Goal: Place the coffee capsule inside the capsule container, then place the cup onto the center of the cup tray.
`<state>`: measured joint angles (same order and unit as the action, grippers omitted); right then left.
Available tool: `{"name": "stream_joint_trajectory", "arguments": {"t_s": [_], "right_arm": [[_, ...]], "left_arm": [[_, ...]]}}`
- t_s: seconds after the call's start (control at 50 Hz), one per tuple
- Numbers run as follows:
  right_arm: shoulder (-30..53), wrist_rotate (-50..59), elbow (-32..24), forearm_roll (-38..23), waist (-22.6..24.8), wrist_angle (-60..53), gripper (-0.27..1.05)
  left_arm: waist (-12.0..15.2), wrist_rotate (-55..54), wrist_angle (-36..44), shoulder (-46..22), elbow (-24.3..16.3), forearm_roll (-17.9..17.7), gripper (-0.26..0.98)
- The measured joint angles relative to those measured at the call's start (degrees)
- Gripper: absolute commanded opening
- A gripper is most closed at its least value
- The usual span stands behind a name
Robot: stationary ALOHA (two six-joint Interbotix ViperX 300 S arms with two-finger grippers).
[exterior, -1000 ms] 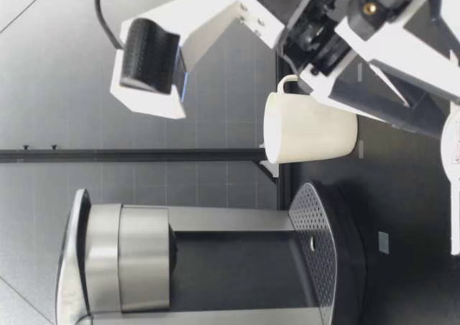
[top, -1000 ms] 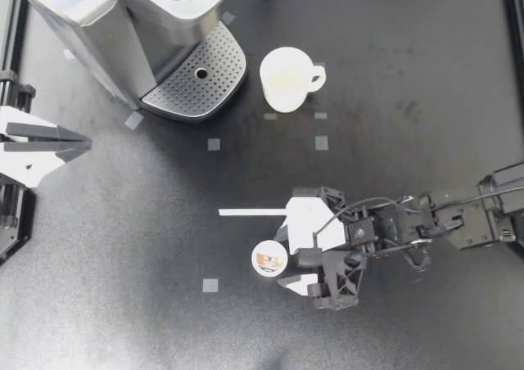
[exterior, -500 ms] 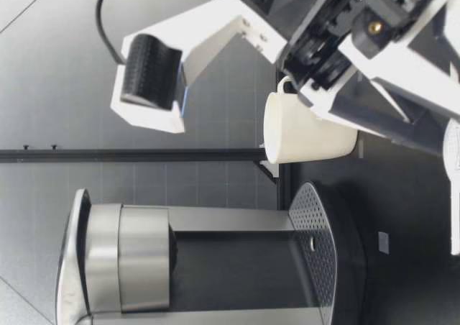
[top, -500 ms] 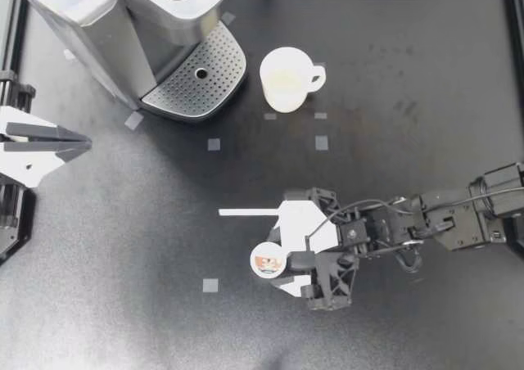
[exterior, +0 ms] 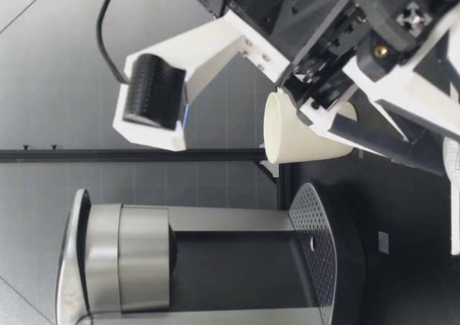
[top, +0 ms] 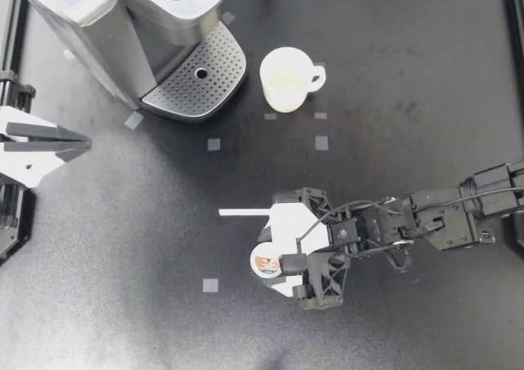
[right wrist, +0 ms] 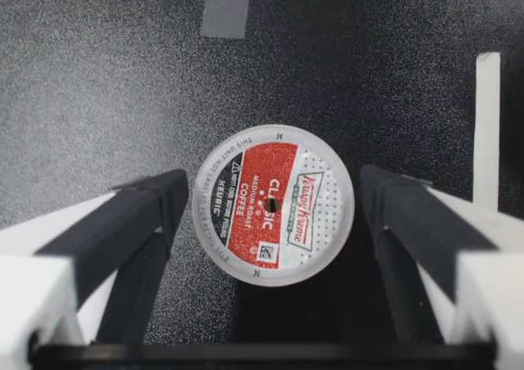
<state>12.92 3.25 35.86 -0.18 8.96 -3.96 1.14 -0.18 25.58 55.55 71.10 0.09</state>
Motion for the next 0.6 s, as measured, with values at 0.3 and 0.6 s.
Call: {"name": "stream_joint_trajectory", "arguments": {"t_s": [0.3, 0.6], "right_arm": [[-0.09, -0.18, -0.7, 0.0, 0.09, 2.99, 0.64], [0.35, 0.0, -2.99, -0.09, 0.09, 6.33, 0.55]], "left_arm": [[0.0, 0.0, 0.0, 0.09, 0.0, 0.0, 0.13], [0.0, -0.18, 0.0, 0.09, 0.09, 0.0, 0.13]]}}
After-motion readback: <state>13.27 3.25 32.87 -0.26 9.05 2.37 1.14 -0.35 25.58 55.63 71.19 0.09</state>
